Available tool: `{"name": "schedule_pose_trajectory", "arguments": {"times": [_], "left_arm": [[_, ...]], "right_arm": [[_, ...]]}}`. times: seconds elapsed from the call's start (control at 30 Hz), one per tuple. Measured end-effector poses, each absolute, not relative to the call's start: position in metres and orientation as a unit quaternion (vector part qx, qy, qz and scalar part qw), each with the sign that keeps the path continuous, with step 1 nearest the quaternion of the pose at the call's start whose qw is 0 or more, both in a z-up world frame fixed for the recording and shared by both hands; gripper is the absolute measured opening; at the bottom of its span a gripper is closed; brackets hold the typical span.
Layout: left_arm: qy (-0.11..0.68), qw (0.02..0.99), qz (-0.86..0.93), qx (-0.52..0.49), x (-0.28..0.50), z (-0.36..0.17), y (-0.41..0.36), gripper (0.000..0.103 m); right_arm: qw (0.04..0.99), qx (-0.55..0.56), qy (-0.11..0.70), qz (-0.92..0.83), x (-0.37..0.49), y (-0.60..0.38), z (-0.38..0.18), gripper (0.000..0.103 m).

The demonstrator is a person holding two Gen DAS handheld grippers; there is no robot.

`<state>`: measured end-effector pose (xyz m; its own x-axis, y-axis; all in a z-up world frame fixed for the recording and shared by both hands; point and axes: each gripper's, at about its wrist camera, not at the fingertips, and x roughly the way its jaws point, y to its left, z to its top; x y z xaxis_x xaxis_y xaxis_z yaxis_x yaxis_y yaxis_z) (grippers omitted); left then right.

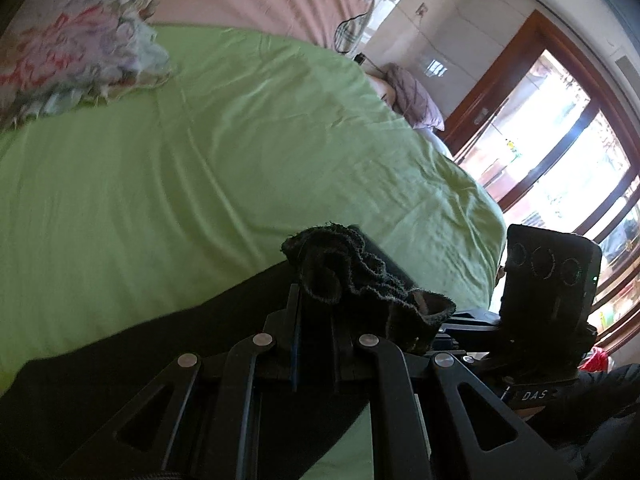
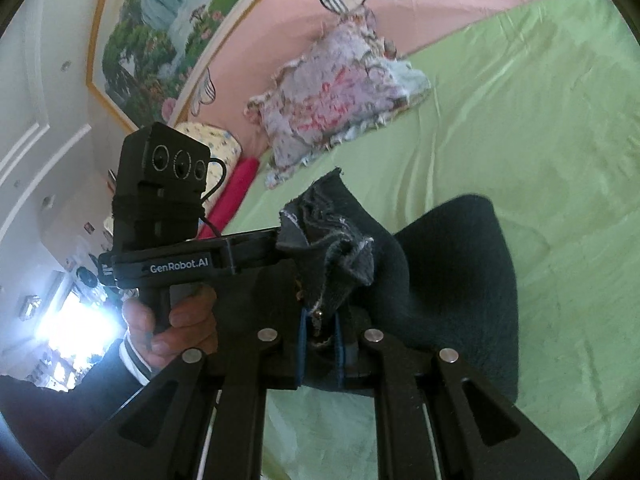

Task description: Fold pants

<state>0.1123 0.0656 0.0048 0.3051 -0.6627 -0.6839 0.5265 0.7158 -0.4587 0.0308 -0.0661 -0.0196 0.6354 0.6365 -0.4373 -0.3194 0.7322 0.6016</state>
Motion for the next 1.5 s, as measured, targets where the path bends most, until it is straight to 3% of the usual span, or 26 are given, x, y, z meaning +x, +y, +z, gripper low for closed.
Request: {"name": "schedule_pose_trajectory", "arguments": {"times": [0.43,0.63,0.7,1.0,1.2,1.5], "left_arm": [[0.481,0.801,-0.34,-0.105,0.109,-0.03,0.099,0.01],[0.484,0.816,-0.285,-0.133,0.093,-0.037,0.127,0.01],[0.481,0.827,-0.257,-0.138,0.084,-0.035,0.137,0.01],[0.458,0.854,-0.17,-0.179,0.054,-0.025,0.181,0.014],[0.446,0.86,-0.135,-0.209,0.031,-0.024,0.207,0.029],[0.421,0.864,-0.087,-0.264,-0.011,-0.021,0.244,0.032]], "right_arm": [[0.868,0.196,0.371,0.265,0.041,-0.045,-0.034,0.018],[0.866,0.175,0.378,0.278,0.037,-0.029,-0.036,0.043],[0.865,0.167,0.378,0.286,0.035,-0.023,-0.034,0.047],[0.85,0.172,0.385,0.317,0.029,-0.014,-0.028,0.048],[0.851,0.174,0.377,0.321,0.027,-0.013,-0.021,0.048],[0.855,0.168,0.362,0.33,0.026,-0.002,-0.011,0.052]]}}
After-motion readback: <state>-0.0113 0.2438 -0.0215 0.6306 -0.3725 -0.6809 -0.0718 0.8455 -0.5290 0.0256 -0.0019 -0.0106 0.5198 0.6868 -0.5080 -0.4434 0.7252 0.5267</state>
